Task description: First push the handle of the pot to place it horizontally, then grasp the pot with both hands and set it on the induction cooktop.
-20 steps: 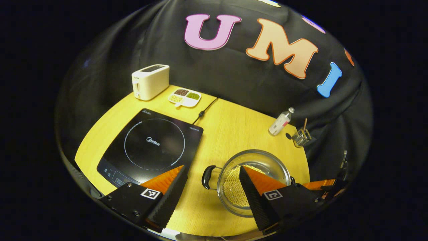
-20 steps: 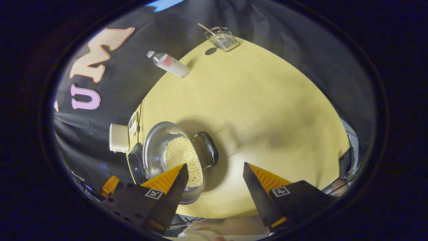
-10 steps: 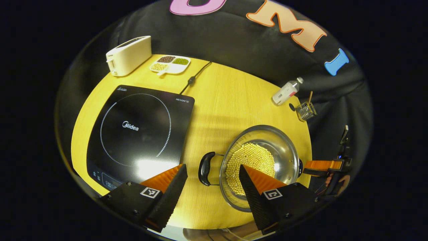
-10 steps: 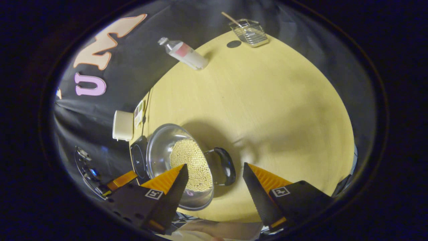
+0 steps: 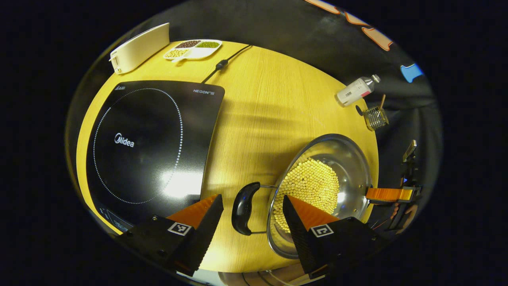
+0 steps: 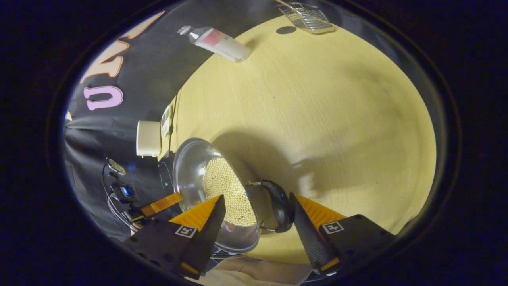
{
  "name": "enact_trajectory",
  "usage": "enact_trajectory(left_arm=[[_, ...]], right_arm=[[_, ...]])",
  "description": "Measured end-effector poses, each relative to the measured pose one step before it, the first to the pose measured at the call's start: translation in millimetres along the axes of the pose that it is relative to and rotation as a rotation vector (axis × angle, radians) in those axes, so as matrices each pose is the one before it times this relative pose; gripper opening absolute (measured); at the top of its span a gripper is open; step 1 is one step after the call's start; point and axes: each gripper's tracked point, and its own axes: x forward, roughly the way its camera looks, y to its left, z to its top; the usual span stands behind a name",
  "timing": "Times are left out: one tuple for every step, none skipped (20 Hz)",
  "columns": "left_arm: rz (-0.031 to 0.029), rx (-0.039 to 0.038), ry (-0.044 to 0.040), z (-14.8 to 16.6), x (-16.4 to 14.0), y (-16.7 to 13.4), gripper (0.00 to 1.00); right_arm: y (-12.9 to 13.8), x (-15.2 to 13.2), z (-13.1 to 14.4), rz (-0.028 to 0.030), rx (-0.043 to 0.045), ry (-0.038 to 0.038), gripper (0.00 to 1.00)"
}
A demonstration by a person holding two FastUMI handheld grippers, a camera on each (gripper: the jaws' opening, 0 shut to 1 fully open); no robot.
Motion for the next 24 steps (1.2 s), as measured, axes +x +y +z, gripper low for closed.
enact_trajectory(left_arm=[[0.0044,-0.0111,0.01568,-1.57,3.49,0.92,0.93],[-0.0044,-0.0139,0.01141,-1.25,3.92,-0.89,0.94],[-0.00397,-0.01209,0.01108,-1.16,1.96,-0.13,0.93],[-0.00342,-0.00542,0.01235,-1.89,1.62,0.07,0.94],[-0.00162,-0.00115,0.00565,-1.7,0.28,0.55,0.94],[0.00139,-0.00213,0.00168,-0.76,0.71,0.71,0.96],[0.00102,-0.00287,0.00239,-0.05,0.04,0.56,0.89],[-0.00017,-0.00228,0.00103,0.44,1.05,0.01,0.87],[-0.0051,0.00033,0.00325,-0.96,-0.35,-0.77,0.84],[-0.00539,0.00255,0.00254,-0.51,1.53,-1.81,0.81],[-0.00043,0.00534,0.00468,-0.2,2.18,-1.78,0.79],[0.00525,0.01153,0.00504,-0.6,2.79,-0.54,0.77],[0.02493,0.02325,0.00808,-0.69,1.88,2.68,0.68],[0.01928,0.02689,0.00976,-2.24,2.51,0.08,0.65],[0.01392,0.02032,0.00012,0.33,-0.72,0.74,0.65],[0.00887,0.01559,-0.00521,0.25,-0.12,0.2,0.65],[0.00303,-0.00233,-0.00907,1.76,-0.45,-0.03,0.64],[0.00159,-0.01009,-0.00412,-0.11,-0.62,-0.6,0.63],[0.00115,-0.00056,-0.00414,-0.51,0.52,-0.35,0.63],[0.00167,0.00949,-0.00226,-0.95,-2.48,-1.67,0.62],[0.00237,0.01781,-0.00554,0.09,-1.09,-1.58,0.65],[0.00301,0.01646,-0.00641,-0.65,-1.55,-0.92,0.61],[0.00203,0.01172,-0.00408,-0.25,-2.02,-2.1,0.64],[0.00123,0.00825,-0.00418,-1.01,-2.12,-2.18,0.61]], right_arm=[[-0.51,3.69,-0.86,-0.00147,-0.00237,0.01189,0.88],[-0.56,2.9,-1.49,-0.00335,-0.00319,0.01206,0.88],[-0.13,3.17,-0.93,-0.00033,-0.00468,0.01164,0.87],[-1.0,1.13,-2.89,-0.00132,-0.00482,0.00999,0.87],[-1.4,1.74,-0.07,-0.00197,-0.00532,0.00582,0.88],[-4.46,2.23,0.04,-0.02126,-0.00456,0.00053,0.88],[-3.44,1.33,0.3,-0.0105,-0.00046,0.00762,0.73],[-4.37,2.87,0.77,-0.01596,0.0048,0.00131,0.7],[-0.98,0.04,1.07,0.00217,0.00459,0.0066,0.56],[1.49,0.53,0.21,0.00575,-0.00398,-0.00084,0.51],[-0.01,0.94,1.12,0.00435,-0.00542,-0.00075,0.51],[0.64,1.79,-0.1,0.00387,-0.00054,0.0022,0.51],[-2.52,-0.06,0.73,-0.00758,-0.00313,0.00237,0.51],[1.34,5.18,-0.58,0.01775,0.00432,0.00171,0.61],[0.79,2.82,0.59,0.00546,-0.00131,-0.0024,0.57],[0.1,-5.68,-0.37,0.00136,-0.0078,-0.00639,0.53],[0.25,-0.84,0.76,-0.00057,-0.0065,-0.00937,0.53],[0.7,-0.35,2.23,-0.00104,-0.01575,-0.02109,0.57],[-0.56,2.35,1.07,0.00079,-0.02508,-0.01543,0.52],[-0.71,-3.59,0.47,-0.00387,-0.02135,-0.01404,0.46],[-1.1,-1.56,1.15,-0.00538,-0.0101,-0.00918,0.46],[-0.01,-0.72,-0.55,-0.00364,-0.00772,-0.00708,0.46],[-0.87,-1.88,0.07,-0.00419,-0.00748,-0.00591,0.46],[-1.01,-3.78,-1.55,-0.00231,-0.00793,-0.00611,0.46]])
